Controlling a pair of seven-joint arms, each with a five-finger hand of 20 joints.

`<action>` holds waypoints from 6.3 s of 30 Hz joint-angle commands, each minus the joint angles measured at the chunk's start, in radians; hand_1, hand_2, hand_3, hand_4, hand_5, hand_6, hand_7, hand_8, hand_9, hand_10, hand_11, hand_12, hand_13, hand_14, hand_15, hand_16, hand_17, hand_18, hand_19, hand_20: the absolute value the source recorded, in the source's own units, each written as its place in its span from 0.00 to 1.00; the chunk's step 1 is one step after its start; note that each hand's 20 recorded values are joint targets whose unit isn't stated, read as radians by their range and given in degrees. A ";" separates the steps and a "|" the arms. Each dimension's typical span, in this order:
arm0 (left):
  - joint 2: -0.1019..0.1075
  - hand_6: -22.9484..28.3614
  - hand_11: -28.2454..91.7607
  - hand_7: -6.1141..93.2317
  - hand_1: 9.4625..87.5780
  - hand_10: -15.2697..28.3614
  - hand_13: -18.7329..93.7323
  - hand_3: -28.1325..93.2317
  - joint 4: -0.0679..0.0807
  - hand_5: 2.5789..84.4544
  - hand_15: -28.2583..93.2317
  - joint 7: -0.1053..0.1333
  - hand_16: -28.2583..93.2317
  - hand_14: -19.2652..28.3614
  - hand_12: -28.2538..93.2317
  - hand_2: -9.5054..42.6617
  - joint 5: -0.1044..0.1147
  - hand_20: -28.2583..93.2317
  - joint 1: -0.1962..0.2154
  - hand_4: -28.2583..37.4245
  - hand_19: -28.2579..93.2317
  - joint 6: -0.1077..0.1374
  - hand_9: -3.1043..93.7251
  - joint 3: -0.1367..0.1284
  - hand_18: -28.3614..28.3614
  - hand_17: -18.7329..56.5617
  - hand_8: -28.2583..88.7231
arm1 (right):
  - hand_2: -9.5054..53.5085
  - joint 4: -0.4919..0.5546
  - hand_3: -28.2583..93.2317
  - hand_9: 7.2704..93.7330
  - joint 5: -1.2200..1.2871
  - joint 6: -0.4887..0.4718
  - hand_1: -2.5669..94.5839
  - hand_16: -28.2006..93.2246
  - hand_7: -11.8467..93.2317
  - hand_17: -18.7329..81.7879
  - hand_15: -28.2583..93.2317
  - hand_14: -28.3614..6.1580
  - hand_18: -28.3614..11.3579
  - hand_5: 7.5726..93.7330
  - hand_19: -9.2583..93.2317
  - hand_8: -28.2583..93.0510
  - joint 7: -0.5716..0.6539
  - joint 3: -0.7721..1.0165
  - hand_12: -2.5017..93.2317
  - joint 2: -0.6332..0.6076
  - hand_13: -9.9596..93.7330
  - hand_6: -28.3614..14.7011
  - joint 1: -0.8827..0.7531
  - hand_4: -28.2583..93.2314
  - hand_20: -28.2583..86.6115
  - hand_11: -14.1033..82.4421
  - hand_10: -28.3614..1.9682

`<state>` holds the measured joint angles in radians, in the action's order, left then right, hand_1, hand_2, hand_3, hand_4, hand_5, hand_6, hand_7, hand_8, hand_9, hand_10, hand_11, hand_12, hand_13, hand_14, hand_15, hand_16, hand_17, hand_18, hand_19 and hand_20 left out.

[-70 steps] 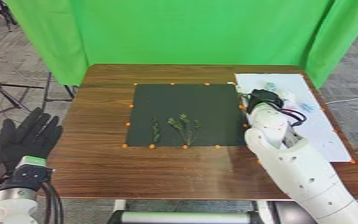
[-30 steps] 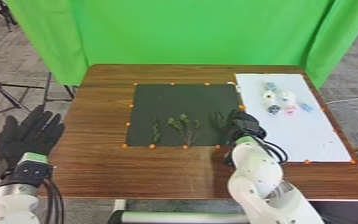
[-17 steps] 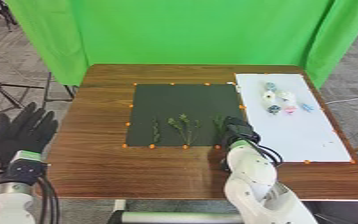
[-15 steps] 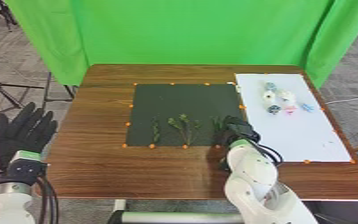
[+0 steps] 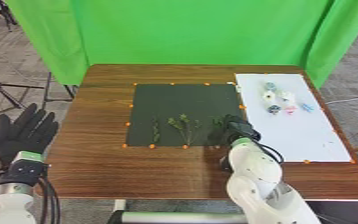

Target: Arrange flowers

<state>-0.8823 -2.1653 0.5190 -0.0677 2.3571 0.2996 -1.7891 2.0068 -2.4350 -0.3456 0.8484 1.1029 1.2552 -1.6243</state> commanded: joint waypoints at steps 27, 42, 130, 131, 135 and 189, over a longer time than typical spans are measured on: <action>-0.004 0.58 0.44 0.26 0.22 0.67 0.40 0.83 -0.012 0.47 0.57 0.021 0.14 0.70 0.31 0.52 -0.002 0.30 0.025 0.00 0.53 -0.006 0.41 0.006 0.70 0.20 0.14 | 0.00 -0.117 0.90 0.57 -0.119 0.345 0.45 0.46 0.29 0.60 0.75 0.54 0.19 0.54 1.00 0.14 -0.247 0.221 0.20 -0.184 0.76 0.52 -0.003 0.05 0.61 0.29 0.45; -0.014 0.58 0.44 0.26 0.22 0.67 0.40 0.83 -0.014 0.47 0.57 0.018 0.14 0.70 0.31 0.51 -0.005 0.30 0.027 0.00 0.53 -0.006 0.41 0.021 0.70 0.20 0.14 | 0.00 -0.305 0.89 0.45 -0.074 0.138 0.52 0.51 0.23 0.58 0.74 0.60 0.16 0.47 0.99 0.14 -0.237 0.164 0.15 -0.229 0.75 0.52 0.185 0.00 0.58 0.24 0.54; 0.041 0.56 0.39 0.20 0.18 0.64 0.35 0.81 0.150 0.44 0.47 -0.163 0.14 0.63 0.28 0.53 -0.113 0.29 -0.358 0.00 0.49 -0.028 0.36 0.223 0.67 0.20 0.15 | 0.00 -0.531 0.86 0.86 -0.152 0.274 0.64 0.59 0.46 0.61 0.65 0.76 0.20 0.72 0.99 0.28 -0.521 -0.384 0.49 0.247 0.82 0.64 0.408 0.00 0.58 0.29 0.66; 0.042 0.56 0.39 0.20 0.18 0.64 0.35 0.81 0.146 0.44 0.47 -0.152 0.14 0.63 0.28 0.53 -0.111 0.29 -0.353 0.00 0.49 -0.028 0.36 0.224 0.67 0.20 0.15 | 0.00 -0.534 0.86 0.86 -0.159 0.266 0.64 0.59 0.46 0.61 0.65 0.76 0.20 0.71 0.99 0.28 -0.525 -0.380 0.49 0.246 0.82 0.64 0.407 0.00 0.58 0.28 0.66; 0.036 0.56 0.39 0.20 0.19 0.64 0.35 0.81 0.142 0.44 0.48 -0.144 0.14 0.63 0.29 0.52 -0.107 0.29 -0.331 0.00 0.49 -0.045 0.36 0.210 0.67 0.20 0.15 | 0.00 -0.539 0.86 0.86 -0.151 0.266 0.63 0.59 0.46 0.61 0.64 0.76 0.20 0.71 0.99 0.27 -0.510 -0.376 0.49 0.246 0.82 0.64 0.397 0.00 0.58 0.28 0.66; -0.029 0.57 0.39 0.20 0.19 0.64 0.37 0.81 0.064 0.44 0.50 -0.061 0.15 0.67 0.29 0.50 -0.082 0.30 -0.114 0.00 0.50 -0.059 0.37 0.086 0.69 0.20 0.15 | 0.00 -0.231 0.91 0.58 0.031 0.310 0.46 0.47 0.28 0.58 0.74 0.56 0.15 0.55 0.98 0.14 -0.359 -0.035 0.19 -0.075 0.76 0.55 0.273 0.00 0.56 0.28 0.43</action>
<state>-0.9056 -2.0797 0.4258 -0.1563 2.1972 0.2593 -1.6776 1.7609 -2.4130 -0.1579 0.3965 0.9113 1.3719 -1.3219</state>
